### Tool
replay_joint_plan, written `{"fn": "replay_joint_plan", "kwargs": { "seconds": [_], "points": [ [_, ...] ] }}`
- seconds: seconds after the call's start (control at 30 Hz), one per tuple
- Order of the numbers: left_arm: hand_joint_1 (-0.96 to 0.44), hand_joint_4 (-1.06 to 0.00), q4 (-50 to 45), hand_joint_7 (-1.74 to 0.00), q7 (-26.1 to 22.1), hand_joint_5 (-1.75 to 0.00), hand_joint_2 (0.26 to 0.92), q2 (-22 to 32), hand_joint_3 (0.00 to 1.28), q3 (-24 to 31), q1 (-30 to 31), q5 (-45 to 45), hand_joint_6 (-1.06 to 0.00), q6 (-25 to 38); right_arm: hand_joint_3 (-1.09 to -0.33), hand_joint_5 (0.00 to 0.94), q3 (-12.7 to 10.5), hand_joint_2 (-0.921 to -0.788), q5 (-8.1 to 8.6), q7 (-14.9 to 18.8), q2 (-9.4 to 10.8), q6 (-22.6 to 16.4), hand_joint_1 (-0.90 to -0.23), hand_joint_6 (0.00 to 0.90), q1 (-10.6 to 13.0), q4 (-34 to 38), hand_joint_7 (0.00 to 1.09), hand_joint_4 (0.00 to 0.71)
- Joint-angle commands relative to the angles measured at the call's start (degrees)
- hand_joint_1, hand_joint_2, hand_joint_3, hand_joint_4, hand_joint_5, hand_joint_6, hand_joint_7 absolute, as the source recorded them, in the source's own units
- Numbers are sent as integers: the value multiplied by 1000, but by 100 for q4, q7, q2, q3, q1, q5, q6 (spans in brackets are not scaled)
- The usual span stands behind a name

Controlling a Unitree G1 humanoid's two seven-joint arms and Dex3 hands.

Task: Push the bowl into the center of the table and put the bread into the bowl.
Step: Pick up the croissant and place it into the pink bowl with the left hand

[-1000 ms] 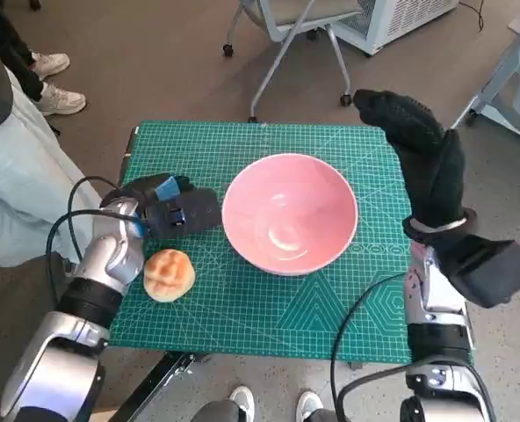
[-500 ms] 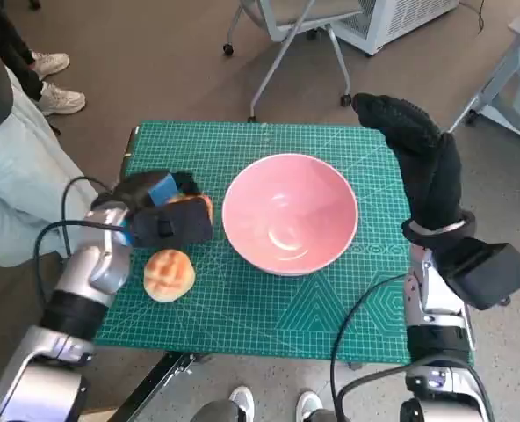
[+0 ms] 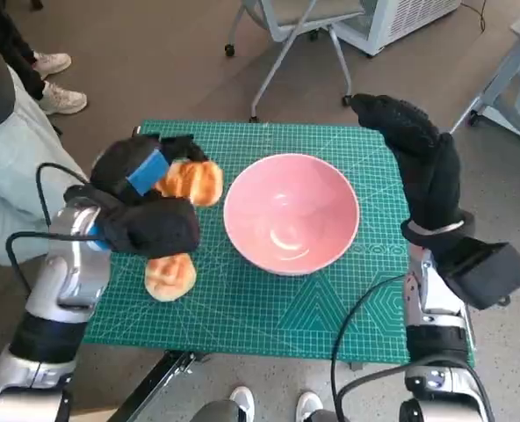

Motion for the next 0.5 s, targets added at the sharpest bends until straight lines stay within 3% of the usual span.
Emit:
{"fn": "replay_joint_plan", "kwargs": {
  "seconds": [0.03, 0.5],
  "points": [
    [4, -856, -627, -989, 55, -1018, 862, -85, 48, 162, 54, -23, -763, 46, -792, 1, 7, -921, 29, 33, 11, 35, -661, -1, 101, 61, 573, 171],
    [4, -878, -1291, -1024, -329, -969, 862, -444, 42, -265, -261, 236, -751, 181, -790, 1, 3, -921, 71, 81, 6, 7, -662, -1, 95, 101, 574, 172]
  ]
}}
